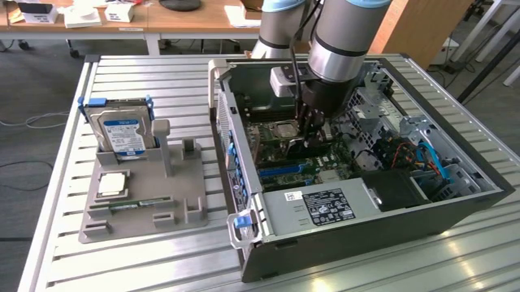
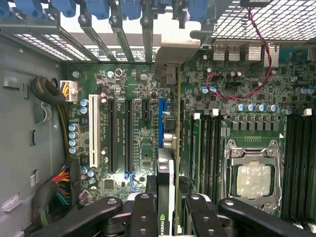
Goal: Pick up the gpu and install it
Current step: 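Insert the gpu into the slot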
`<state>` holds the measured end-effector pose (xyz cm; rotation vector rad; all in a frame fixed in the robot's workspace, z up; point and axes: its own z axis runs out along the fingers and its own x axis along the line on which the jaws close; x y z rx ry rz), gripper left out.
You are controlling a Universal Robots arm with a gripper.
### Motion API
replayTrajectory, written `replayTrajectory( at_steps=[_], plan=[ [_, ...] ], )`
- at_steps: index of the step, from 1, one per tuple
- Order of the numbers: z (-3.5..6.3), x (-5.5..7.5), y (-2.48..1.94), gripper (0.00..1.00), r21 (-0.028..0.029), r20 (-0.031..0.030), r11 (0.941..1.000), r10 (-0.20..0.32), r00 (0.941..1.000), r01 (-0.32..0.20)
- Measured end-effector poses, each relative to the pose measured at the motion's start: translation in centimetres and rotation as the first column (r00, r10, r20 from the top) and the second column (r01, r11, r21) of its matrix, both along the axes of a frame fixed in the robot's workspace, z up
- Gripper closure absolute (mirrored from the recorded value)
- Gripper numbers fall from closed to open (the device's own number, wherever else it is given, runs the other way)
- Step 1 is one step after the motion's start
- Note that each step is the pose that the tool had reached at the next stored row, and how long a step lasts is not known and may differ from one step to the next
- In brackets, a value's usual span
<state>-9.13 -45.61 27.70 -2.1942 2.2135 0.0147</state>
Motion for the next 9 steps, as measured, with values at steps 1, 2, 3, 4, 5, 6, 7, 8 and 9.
replayTrajectory(
  at_steps=[1, 2, 3, 4, 5, 6, 7, 8, 9],
  plan=[
    [0.0, 0.0, 0.0, 0.73, -0.0001, 0.0, 1.0, 0.0, 1.0, 0.0],
    [0.0, -0.01, 0.0, 0.73, 0.0, 0.0, 1.0, 0.0, 1.0, 0.0],
    [-0.01, -0.06, 0.01, 0.73, 0.0001, 0.0001, 1.0, 0.0, 1.0, 0.0],
    [-0.01, -0.13, 0.01, 0.73, 0.0001, 0.0003, 1.0, 0.0, 1.0, 0.0],
    [-0.01, -0.19, 0.01, 0.73, 0.0002, 0.0004, 1.0, 0.0, 1.0, 0.0],
    [-0.01, -0.24, 0.01, 0.73, 0.0001, 0.0006, 1.0, 0.0, 1.0, 0.0],
    [-0.01, -0.26, 0.0, 0.73, 0.0001, 0.0007, 1.0, 0.0, 1.0, 0.0],
    [-0.01, -0.27, -0.01, 0.73, 0.0001, 0.0006, 1.0, 0.0, 1.0, 0.0],
    [-0.01, -0.28, -0.06, 0.73, 0.0002, 0.0007, 1.0, 0.0, 1.0, 0.0]
  ],
)
